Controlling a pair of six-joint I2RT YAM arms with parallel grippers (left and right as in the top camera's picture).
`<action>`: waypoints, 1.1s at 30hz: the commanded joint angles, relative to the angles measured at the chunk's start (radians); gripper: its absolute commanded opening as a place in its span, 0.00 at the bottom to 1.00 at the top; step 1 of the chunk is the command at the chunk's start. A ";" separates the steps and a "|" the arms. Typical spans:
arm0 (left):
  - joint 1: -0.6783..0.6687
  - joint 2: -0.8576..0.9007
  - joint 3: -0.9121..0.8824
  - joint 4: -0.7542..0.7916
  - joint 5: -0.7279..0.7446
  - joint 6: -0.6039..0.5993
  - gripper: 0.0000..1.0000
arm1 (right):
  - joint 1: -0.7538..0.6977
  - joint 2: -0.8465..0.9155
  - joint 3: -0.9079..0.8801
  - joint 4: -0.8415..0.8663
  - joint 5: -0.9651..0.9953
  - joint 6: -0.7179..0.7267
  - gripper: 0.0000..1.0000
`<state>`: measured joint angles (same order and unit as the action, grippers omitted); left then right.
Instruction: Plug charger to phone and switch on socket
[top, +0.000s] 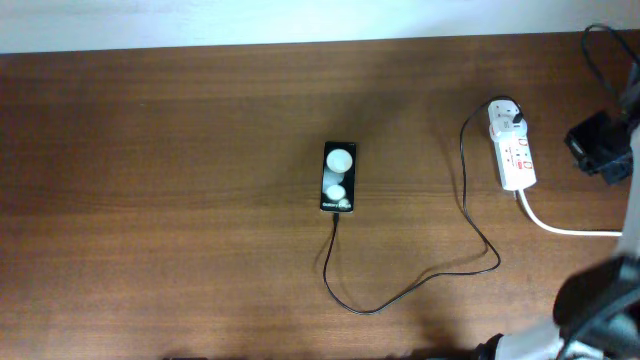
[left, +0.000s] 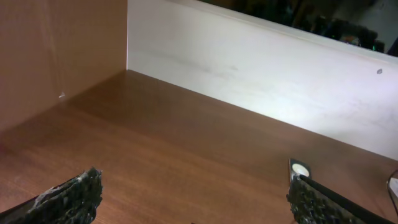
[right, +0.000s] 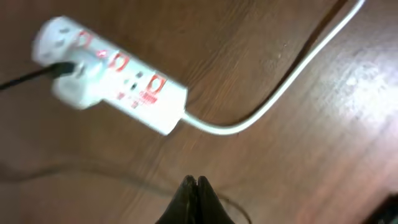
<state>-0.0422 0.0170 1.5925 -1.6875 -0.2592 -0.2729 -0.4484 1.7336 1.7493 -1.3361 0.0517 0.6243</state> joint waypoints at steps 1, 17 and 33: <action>-0.003 -0.010 0.001 0.000 -0.002 -0.006 0.99 | 0.016 -0.152 0.003 -0.067 -0.056 -0.008 0.04; -0.003 -0.009 -0.600 0.649 0.112 -0.006 0.99 | 0.090 -0.812 0.003 -0.327 -0.101 -0.202 0.04; -0.003 -0.009 -1.539 1.625 0.283 0.223 0.99 | 0.090 -0.952 0.003 -0.362 -0.288 -0.363 0.04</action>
<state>-0.0422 0.0166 0.1032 -0.0727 -0.0437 -0.1715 -0.3645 0.7860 1.7500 -1.6924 -0.1673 0.3157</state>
